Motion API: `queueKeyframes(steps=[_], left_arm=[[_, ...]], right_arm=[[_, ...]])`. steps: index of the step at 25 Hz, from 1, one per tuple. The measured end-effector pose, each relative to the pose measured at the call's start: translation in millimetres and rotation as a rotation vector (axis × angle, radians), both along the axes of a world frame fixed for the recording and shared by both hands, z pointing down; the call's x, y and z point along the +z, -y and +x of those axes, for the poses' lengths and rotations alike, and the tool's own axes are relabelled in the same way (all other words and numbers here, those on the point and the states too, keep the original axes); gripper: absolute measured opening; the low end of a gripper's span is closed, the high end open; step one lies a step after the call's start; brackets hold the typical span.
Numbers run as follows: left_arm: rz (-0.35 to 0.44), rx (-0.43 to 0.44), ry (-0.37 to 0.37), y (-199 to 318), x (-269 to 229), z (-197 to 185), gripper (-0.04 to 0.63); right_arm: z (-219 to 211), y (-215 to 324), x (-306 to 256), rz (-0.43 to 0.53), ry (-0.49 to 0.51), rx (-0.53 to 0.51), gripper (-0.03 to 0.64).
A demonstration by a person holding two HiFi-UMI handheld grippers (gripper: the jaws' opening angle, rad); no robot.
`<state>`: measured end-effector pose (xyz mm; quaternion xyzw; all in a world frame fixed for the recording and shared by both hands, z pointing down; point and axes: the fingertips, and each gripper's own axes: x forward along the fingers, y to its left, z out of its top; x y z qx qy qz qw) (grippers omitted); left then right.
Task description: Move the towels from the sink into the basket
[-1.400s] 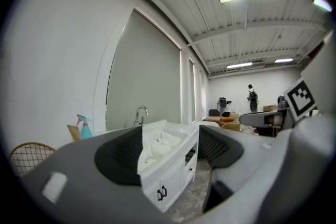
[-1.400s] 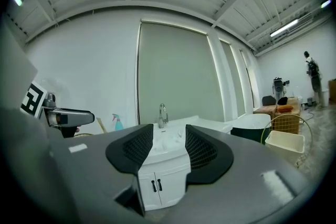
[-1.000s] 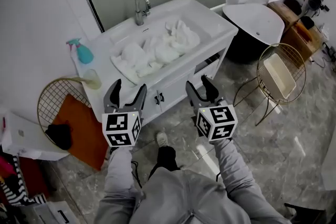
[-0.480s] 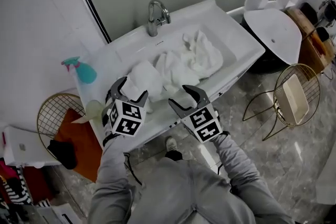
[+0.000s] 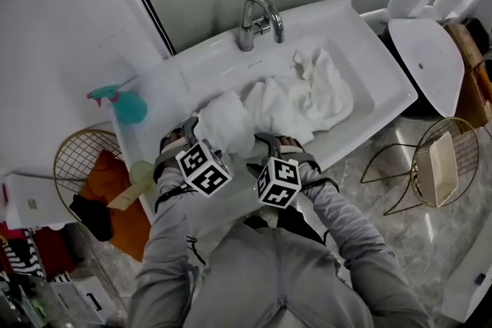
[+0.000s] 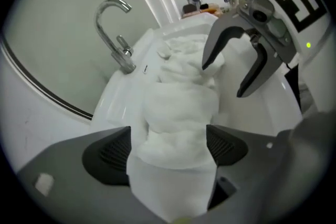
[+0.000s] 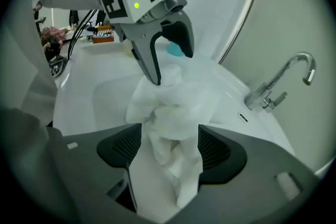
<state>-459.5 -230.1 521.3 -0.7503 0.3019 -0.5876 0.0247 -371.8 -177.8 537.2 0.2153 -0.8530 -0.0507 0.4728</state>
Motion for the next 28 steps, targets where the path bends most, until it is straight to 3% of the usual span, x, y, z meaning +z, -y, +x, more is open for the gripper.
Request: queueKeyframes(steps=[7,15,18,23,26,28], left_arm=[[-0.176,0.120,0.263,-3,55,-15,0.531],[-0.286,0.165,0.351,14,87,-26,0.561],[-0.328,0.183,0.355,17,97,-25,0.563],[-0.393,0.154,0.261,15,104,-26,0.560],[-0.419,0.146,0.217,12,103,-25,0.545],[-0.429,0.154,0.204,8,104,-23,0.494]], right_arm=[[-12,25,49,0.017,-0.193,-0.161,0.345],[-25,55,81,0.093,-0.264,-0.171,0.351],[-29,61,89,0.148,-0.292,-0.197,0.350],[-34,70,96,0.231,-0.310,-0.206,0.345],[-34,74,96,0.276,-0.309,-0.210,0.292],[-34,77,94,0.301,-0.300,-0.203,0.234]])
